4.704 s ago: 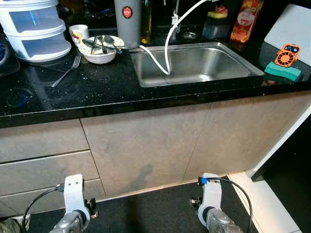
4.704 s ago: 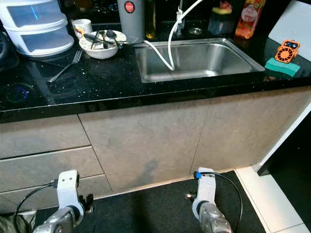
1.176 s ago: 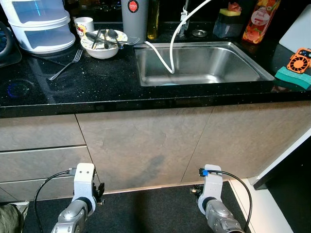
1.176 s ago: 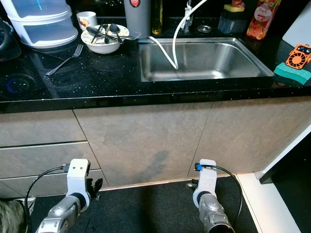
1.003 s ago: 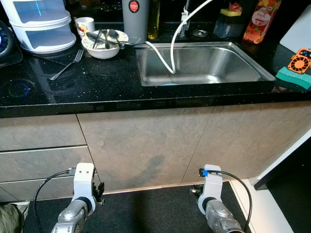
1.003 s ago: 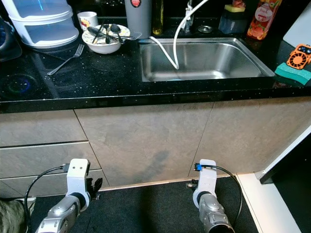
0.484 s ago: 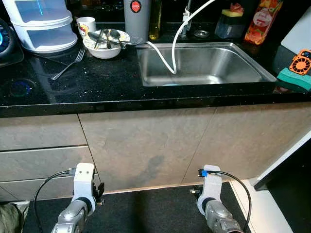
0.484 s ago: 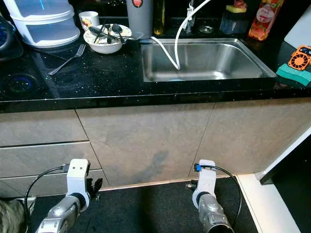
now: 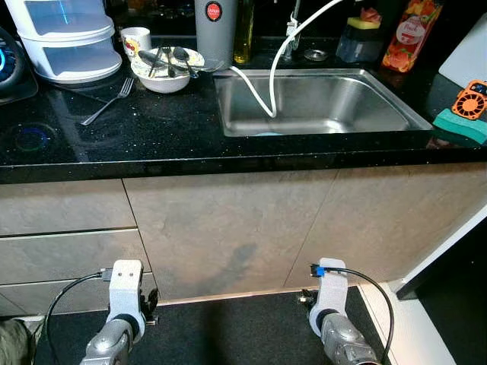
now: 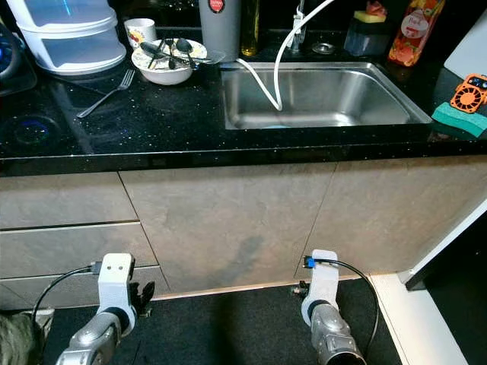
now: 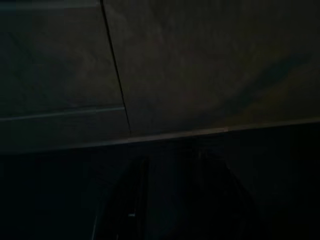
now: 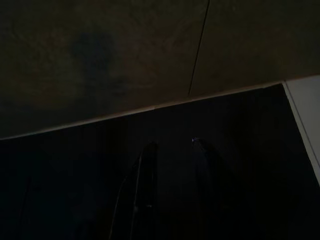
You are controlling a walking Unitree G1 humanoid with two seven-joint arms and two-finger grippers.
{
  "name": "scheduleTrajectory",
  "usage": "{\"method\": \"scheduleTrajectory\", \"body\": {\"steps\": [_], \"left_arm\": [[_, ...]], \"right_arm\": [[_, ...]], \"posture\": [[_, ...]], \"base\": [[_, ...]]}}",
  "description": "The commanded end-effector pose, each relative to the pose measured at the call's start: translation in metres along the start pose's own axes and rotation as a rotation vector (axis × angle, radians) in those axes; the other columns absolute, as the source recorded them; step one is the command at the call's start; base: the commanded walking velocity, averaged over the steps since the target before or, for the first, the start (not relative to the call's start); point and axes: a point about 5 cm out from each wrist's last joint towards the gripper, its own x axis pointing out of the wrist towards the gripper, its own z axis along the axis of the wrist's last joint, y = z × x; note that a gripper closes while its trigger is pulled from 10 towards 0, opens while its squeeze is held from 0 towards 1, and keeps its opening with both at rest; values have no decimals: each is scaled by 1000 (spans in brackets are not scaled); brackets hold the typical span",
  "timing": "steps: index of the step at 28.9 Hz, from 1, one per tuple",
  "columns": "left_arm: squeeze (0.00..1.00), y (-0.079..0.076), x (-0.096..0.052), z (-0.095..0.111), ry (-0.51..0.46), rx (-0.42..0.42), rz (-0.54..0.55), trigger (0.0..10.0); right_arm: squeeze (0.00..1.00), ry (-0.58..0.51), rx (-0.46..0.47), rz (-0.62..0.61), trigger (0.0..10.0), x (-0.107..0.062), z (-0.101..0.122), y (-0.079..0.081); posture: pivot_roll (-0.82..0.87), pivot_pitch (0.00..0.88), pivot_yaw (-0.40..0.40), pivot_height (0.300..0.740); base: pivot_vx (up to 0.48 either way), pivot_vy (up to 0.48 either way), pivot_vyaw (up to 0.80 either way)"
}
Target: Kitchen organization
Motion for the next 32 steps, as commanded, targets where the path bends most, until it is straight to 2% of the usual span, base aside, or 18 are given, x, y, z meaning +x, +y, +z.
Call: {"method": "scheduleTrajectory", "body": {"steps": [1,8,13,15,16,17,19,20,22,24,25,26,28,29,32], "left_arm": [[0,-2,-3,-4,-5,-2,4,10000],[0,3,-8,-14,28,46,12,10000],[0,5,-12,-13,5,18,32,10000],[0,7,-13,-10,-14,8,55,10000],[0,8,-15,1,-66,29,65,10000],[0,8,-15,1,-66,29,65,10000],[0,10,-17,22,-151,46,75,10000],[0,11,-17,38,-204,48,82,10000],[0,12,-17,68,-303,92,88,10000],[0,14,-17,94,-381,107,94,10000],[0,14,-18,122,-468,114,87,10000],[0,14,-18,122,-468,114,87,10000],[0,15,-21,149,-554,163,95,10000],[0,17,-22,158,-581,160,104,10000],[0,23,-26,178,-622,162,140,10000]], "right_arm": [[0,3,1,-18,10000,-3,-7,-3],[0,14,-10,-24,10000,-5,-13,-2],[0,1,-3,-15,10000,-6,-13,0],[0,-39,4,-16,10000,-6,-8,0],[0,-146,22,-20,10000,-7,8,-2],[0,-146,22,-20,10000,-7,8,-2],[0,-268,78,-27,10000,-6,33,-4],[0,-336,126,-27,10000,-6,51,-4],[0,-439,151,-1,10000,-7,81,-1],[0,-517,117,35,10000,-9,105,4],[0,-573,80,76,10000,-10,125,9],[0,-573,80,76,10000,-10,125,9],[0,-628,87,126,10000,-12,147,17],[0,-659,81,151,10000,-14,157,21],[0,-742,48,184,10000,-21,181,29]], "posture": [[-7,146,-21,740],[-4,148,-19,740],[-5,148,-25,740],[-5,145,-25,740],[-2,150,-25,740],[-2,150,-25,740],[0,153,-27,740],[-2,151,-25,740],[-2,151,-25,740],[-7,157,-19,740],[-8,151,-19,740],[-8,151,-19,740],[1,148,-20,740],[3,153,-20,740],[1,150,-22,740]], "base": [[0,0,0],[0,0,0],[0,0,0],[0,0,0],[0,0,0],[0,0,0],[0,0,0],[0,0,0],[0,0,0],[0,0,0],[0,0,0],[0,0,0],[0,0,0],[0,0,0],[0,0,0]]}}
